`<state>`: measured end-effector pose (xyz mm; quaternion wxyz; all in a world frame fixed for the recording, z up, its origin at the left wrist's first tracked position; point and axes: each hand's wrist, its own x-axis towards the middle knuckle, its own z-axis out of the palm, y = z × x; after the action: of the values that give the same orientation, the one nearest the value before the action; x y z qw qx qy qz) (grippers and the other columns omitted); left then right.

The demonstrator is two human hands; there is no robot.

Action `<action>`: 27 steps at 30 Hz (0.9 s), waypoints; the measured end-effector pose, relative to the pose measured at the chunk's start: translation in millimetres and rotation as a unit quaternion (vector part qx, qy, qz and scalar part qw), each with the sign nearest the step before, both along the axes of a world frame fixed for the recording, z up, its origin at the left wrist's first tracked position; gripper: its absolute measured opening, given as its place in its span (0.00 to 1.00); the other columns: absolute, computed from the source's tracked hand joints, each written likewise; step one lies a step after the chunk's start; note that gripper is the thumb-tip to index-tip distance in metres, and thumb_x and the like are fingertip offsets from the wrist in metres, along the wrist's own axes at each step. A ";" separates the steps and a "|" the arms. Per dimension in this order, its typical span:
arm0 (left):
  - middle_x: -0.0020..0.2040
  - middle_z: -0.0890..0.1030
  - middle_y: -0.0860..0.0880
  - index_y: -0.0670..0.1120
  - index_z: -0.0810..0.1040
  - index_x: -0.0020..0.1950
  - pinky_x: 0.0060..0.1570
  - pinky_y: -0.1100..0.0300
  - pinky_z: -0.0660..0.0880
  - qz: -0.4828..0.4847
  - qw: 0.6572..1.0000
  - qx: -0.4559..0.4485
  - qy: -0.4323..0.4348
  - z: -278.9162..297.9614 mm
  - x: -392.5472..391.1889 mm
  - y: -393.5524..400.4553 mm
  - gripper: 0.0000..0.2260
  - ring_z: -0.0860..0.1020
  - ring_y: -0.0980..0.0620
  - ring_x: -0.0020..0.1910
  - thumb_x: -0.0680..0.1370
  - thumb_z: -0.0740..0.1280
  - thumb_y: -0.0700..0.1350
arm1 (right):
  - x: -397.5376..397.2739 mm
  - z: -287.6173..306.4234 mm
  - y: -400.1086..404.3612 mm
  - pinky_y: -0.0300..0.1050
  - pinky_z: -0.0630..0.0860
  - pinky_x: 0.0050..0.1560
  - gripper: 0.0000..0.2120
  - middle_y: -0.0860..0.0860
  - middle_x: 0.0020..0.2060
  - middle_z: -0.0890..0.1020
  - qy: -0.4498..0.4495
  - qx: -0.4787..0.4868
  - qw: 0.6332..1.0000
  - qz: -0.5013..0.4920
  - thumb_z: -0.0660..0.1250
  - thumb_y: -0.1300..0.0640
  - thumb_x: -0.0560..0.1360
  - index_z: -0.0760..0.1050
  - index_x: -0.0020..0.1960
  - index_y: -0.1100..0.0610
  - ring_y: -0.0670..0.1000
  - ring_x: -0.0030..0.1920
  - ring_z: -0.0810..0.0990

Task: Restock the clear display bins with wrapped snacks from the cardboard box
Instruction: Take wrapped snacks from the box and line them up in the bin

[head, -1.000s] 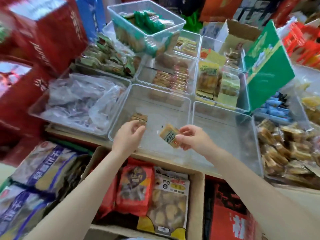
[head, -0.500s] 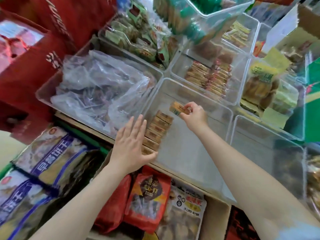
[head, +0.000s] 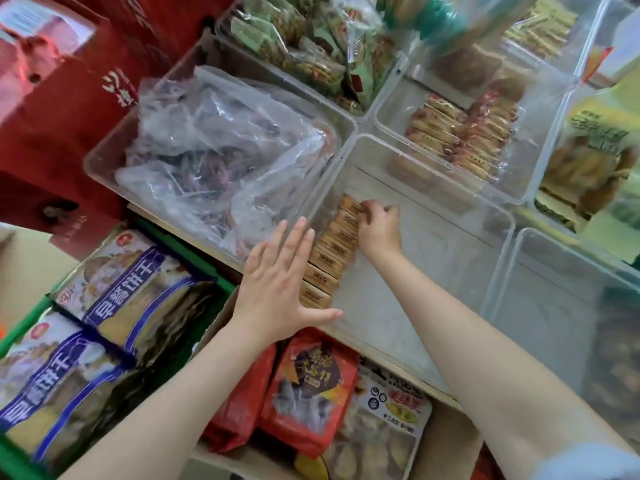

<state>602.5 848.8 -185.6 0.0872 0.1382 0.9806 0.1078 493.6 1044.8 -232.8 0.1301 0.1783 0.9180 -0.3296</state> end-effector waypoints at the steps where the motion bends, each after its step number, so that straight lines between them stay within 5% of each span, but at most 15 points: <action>1: 0.83 0.48 0.50 0.45 0.53 0.83 0.75 0.48 0.47 0.002 1.000 0.001 -0.007 1.0 -0.2 0.1 0.57 0.47 0.47 0.82 0.65 0.51 0.82 | 5.1 2.2 -3.4 0.47 0.69 0.62 0.18 0.58 0.58 0.67 -0.008 0.009 1.000 0.016 0.60 0.54 0.82 0.72 0.70 0.56 0.62 0.60 0.73; 5: 0.83 0.39 0.52 0.48 0.45 0.83 0.76 0.49 0.42 0.010 0.999 0.008 -0.041 8.6 -1.4 1.3 0.57 0.38 0.50 0.81 0.65 0.51 0.83 | 18.6 21.3 0.3 0.55 0.63 0.70 0.32 0.62 0.70 0.65 -0.087 0.051 0.992 0.075 0.61 0.44 0.81 0.56 0.79 0.55 0.63 0.72 0.63; 8: 0.82 0.36 0.53 0.51 0.43 0.83 0.77 0.48 0.41 0.015 0.998 0.004 -0.066 16.8 -1.4 1.8 0.55 0.36 0.51 0.81 0.67 0.56 0.81 | 35.1 49.2 19.4 0.53 0.61 0.72 0.31 0.61 0.74 0.65 -0.079 0.024 0.995 0.052 0.62 0.48 0.81 0.58 0.79 0.59 0.62 0.74 0.63; 13: 0.83 0.45 0.48 0.49 0.59 0.81 0.77 0.42 0.49 0.008 0.999 -0.039 -0.028 39.7 21.8 17.1 0.41 0.43 0.45 0.82 0.76 0.57 0.73 | 115.2 124.1 58.6 0.48 0.76 0.58 0.13 0.53 0.56 0.82 -0.080 -0.038 0.989 0.116 0.61 0.52 0.82 0.79 0.61 0.56 0.53 0.56 0.80; 16: 0.77 0.68 0.45 0.49 0.74 0.72 0.69 0.44 0.66 -0.064 0.996 0.056 -0.009 64.2 62.0 48.1 0.38 0.66 0.41 0.76 0.72 0.58 0.73 | 189.0 166.5 88.1 0.46 0.77 0.56 0.09 0.47 0.48 0.83 -0.063 -0.074 0.988 0.124 0.62 0.51 0.82 0.79 0.57 0.51 0.48 0.51 0.81; 18: 0.67 0.78 0.50 0.53 0.75 0.71 0.62 0.50 0.73 -0.099 0.986 0.119 -0.070 82.0 95.1 78.0 0.36 0.76 0.47 0.66 0.71 0.58 0.73 | 239.3 185.9 116.1 0.42 0.75 0.55 0.09 0.45 0.49 0.82 -0.024 -0.062 0.993 0.099 0.62 0.51 0.82 0.79 0.58 0.51 0.46 0.52 0.79; 22: 0.58 0.82 0.58 0.58 0.75 0.70 0.55 0.57 0.75 -0.189 0.957 0.132 -0.178 109.6 165.0 148.8 0.24 0.79 0.54 0.57 0.76 0.68 0.64 | 335.9 215.8 181.4 0.43 0.74 0.52 0.08 0.44 0.45 0.83 0.034 -0.041 0.998 0.021 0.64 0.54 0.81 0.81 0.55 0.52 0.42 0.46 0.79; 27: 0.70 0.75 0.59 0.60 0.70 0.74 0.60 0.60 0.74 -0.340 0.915 0.123 -0.180 124.8 265.1 245.6 0.27 0.76 0.59 0.63 0.76 0.65 0.66 | 455.0 246.8 257.7 0.31 0.69 0.39 0.07 0.46 0.39 0.80 0.137 0.014 0.986 -0.099 0.64 0.56 0.81 0.76 0.57 0.48 0.39 0.38 0.76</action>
<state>867.6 1094.4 -60.8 0.2758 0.4515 0.8211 0.2142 948.5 1302.5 14.0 -0.0324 0.2233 0.9096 -0.3489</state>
